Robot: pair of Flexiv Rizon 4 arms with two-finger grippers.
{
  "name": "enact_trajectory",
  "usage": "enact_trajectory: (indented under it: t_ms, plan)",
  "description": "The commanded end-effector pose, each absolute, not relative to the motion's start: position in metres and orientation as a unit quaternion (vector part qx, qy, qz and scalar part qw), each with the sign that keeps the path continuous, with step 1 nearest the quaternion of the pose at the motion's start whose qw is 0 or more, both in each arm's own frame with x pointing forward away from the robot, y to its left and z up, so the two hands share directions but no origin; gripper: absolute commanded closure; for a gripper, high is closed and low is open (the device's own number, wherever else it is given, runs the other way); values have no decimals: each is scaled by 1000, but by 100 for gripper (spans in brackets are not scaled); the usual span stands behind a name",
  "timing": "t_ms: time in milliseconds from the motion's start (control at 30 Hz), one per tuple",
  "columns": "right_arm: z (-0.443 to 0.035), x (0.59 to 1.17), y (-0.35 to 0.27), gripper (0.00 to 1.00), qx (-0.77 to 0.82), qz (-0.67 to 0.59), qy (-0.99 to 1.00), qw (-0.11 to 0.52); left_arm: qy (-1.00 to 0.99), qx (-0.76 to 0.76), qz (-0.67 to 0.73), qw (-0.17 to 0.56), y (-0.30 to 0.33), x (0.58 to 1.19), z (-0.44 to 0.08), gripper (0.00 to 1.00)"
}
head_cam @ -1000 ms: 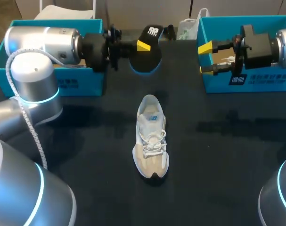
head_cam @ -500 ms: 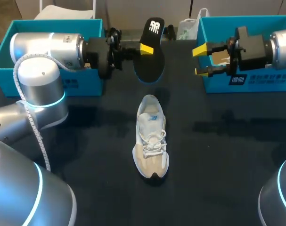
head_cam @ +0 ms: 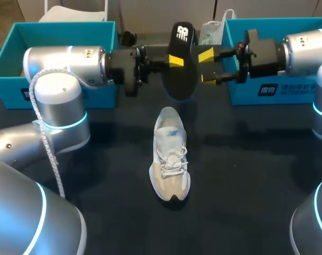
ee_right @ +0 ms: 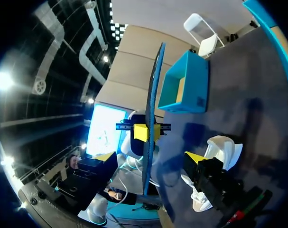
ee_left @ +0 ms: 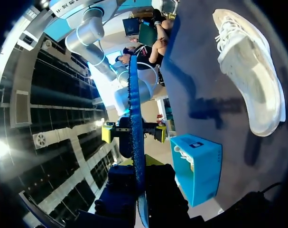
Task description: Take the shoe out of the shoebox, open the shoe tongue, remove and reinsert the insole, then place the shoe into the shoebox
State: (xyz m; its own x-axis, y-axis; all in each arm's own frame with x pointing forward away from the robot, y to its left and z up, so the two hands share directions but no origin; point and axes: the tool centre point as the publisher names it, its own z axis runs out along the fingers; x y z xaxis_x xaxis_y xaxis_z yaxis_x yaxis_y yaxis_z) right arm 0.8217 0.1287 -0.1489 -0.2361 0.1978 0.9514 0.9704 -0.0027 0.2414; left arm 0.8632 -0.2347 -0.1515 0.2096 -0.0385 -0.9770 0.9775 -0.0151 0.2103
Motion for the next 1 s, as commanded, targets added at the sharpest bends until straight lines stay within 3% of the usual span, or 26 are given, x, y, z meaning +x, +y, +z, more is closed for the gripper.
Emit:
enact_trajectory:
  t_ms: [33, 200, 300, 767, 1000]
  plan:
    - [-153, 826, 139, 15, -487, -510, -596, 383, 426, 542, -457, 562, -247, 865, -154, 100]
    - [-156, 825, 145, 42, -483, -512, -594, 390, 422, 541, -454, 568, -254, 869, -151, 100]
    - [-157, 824, 148, 50, -482, -513, -593, 392, 423, 539, -453, 570, -258, 872, -152, 100]
    - [-161, 825, 150, 66, -472, -521, -589, 399, 423, 534, -457, 572, -268, 868, -153, 100]
    - [-161, 825, 151, 80, -469, -518, -590, 405, 424, 529, -456, 576, -269, 869, -152, 100]
